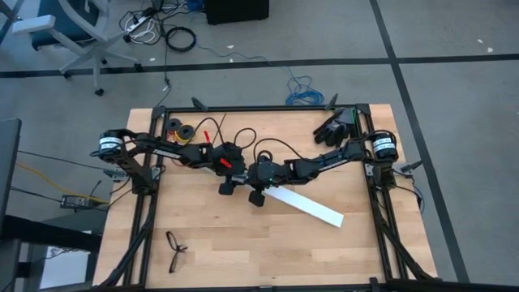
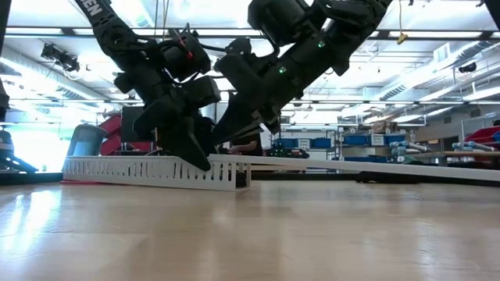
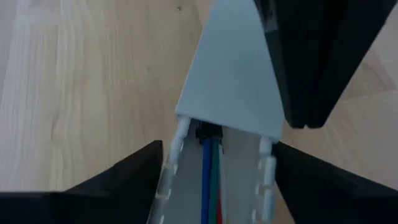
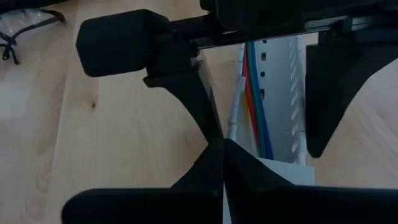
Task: Ziptie cables
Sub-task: Close the white cable duct
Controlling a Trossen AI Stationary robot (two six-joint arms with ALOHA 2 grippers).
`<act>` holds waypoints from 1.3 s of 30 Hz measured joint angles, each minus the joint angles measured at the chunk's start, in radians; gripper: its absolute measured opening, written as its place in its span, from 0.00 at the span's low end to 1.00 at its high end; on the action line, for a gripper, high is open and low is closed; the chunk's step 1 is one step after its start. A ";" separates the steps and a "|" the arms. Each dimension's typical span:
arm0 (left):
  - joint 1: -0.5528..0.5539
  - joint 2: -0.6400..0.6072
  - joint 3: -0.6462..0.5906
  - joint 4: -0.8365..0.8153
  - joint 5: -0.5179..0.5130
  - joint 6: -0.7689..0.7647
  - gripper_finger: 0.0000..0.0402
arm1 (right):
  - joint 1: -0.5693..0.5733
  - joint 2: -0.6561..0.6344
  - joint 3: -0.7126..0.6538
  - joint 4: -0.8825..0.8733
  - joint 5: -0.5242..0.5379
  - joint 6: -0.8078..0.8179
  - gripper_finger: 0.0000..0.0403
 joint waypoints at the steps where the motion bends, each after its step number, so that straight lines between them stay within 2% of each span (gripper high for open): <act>1: 0.000 0.000 0.000 -0.004 -0.003 0.000 0.78 | 0.000 0.000 0.000 0.000 0.000 0.001 0.00; 4: 0.000 -0.008 -0.001 -0.016 -0.010 0.000 0.85 | 0.001 0.000 0.000 -0.001 0.000 0.000 0.00; 8: 0.008 -0.035 -0.001 -0.053 -0.011 0.000 0.89 | 0.001 0.000 0.000 0.000 -0.002 0.001 0.00; 14: 0.025 -0.083 -0.001 -0.109 -0.011 0.017 0.88 | 0.008 -0.010 0.000 -0.033 0.012 0.024 0.00; 20: 0.046 -0.084 -0.056 -0.087 -0.009 0.027 0.88 | 0.062 -0.101 0.000 -0.173 0.187 0.034 0.00; 26: 0.058 -0.088 -0.115 0.010 -0.005 0.017 0.88 | 0.100 -0.135 0.000 -0.228 0.188 0.053 0.00; 31: 0.058 -0.088 -0.120 0.076 0.054 0.013 0.88 | 0.102 -0.132 -0.008 -0.229 0.192 0.080 0.00; 39: 0.058 -0.086 -0.120 0.057 0.061 0.017 0.88 | 0.096 -0.132 -0.041 -0.233 0.212 0.145 0.00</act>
